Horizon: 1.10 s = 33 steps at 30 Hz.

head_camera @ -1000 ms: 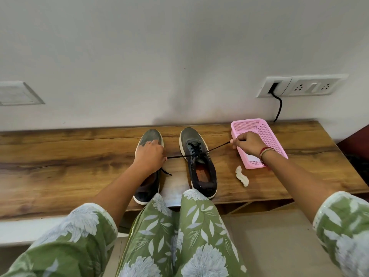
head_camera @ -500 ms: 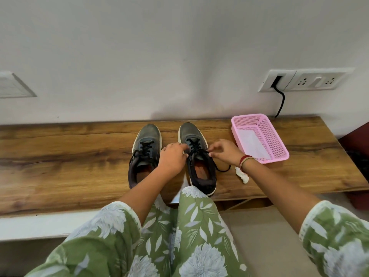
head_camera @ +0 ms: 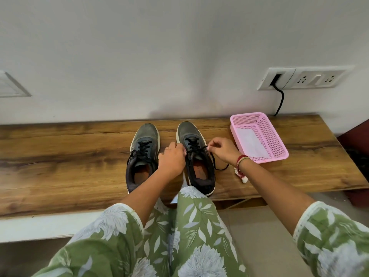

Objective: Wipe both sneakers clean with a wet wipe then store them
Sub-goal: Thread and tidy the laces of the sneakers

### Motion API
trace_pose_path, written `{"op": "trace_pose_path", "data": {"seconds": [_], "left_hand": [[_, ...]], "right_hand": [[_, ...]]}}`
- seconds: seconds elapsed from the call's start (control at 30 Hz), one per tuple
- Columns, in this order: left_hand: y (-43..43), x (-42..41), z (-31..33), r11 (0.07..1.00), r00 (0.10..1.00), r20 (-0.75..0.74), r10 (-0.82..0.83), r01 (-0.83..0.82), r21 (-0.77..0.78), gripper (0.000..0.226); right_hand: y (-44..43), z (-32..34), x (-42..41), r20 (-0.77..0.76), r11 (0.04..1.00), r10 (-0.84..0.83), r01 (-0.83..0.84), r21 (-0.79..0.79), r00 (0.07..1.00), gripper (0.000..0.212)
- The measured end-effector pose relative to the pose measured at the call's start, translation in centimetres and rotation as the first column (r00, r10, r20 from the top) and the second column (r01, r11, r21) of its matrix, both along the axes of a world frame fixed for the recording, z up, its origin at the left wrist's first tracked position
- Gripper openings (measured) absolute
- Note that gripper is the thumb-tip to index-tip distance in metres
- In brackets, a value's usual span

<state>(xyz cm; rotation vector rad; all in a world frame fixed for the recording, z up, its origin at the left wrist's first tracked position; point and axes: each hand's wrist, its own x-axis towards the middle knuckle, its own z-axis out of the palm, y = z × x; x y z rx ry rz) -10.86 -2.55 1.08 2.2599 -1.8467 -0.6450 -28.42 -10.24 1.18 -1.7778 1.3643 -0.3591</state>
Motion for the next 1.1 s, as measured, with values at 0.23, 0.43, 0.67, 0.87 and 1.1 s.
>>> {"op": "trace_pose_path", "data": {"seconds": [0.23,0.43,0.67,0.87,1.1], "left_hand": [[-0.7,0.7,1.2,0.997,0.995,0.084,-0.046,0.041,0.058,0.013],[-0.6,2.6,0.8,0.992,0.947,-0.31,0.089,-0.058,0.109,0.026],[-0.9,2.6,3.0,0.994,0.705,-0.701,0.106,-0.097,0.053,0.032],[-0.2,-0.2,2.3,0.953,0.286,-0.928,0.239,-0.254,0.167,0.025],[-0.4,-1.7,1.1,0.897,0.127,-0.953,0.275,-0.39,0.207,0.023]], "right_hand": [[0.0,0.1,-1.9,-0.02,0.982,-0.089,0.091,0.164,0.996,0.008],[0.5,2.3,-2.5,0.31,0.883,-0.171,0.006,0.47,0.935,0.019],[0.8,3.5,-1.1,0.469,0.877,-0.165,-0.088,0.472,0.867,0.01],[1.4,2.0,1.2,0.694,0.832,-0.391,-0.091,0.548,0.605,0.013],[1.8,0.7,3.3,0.707,0.84,-0.499,0.076,0.538,0.502,0.008]]}}
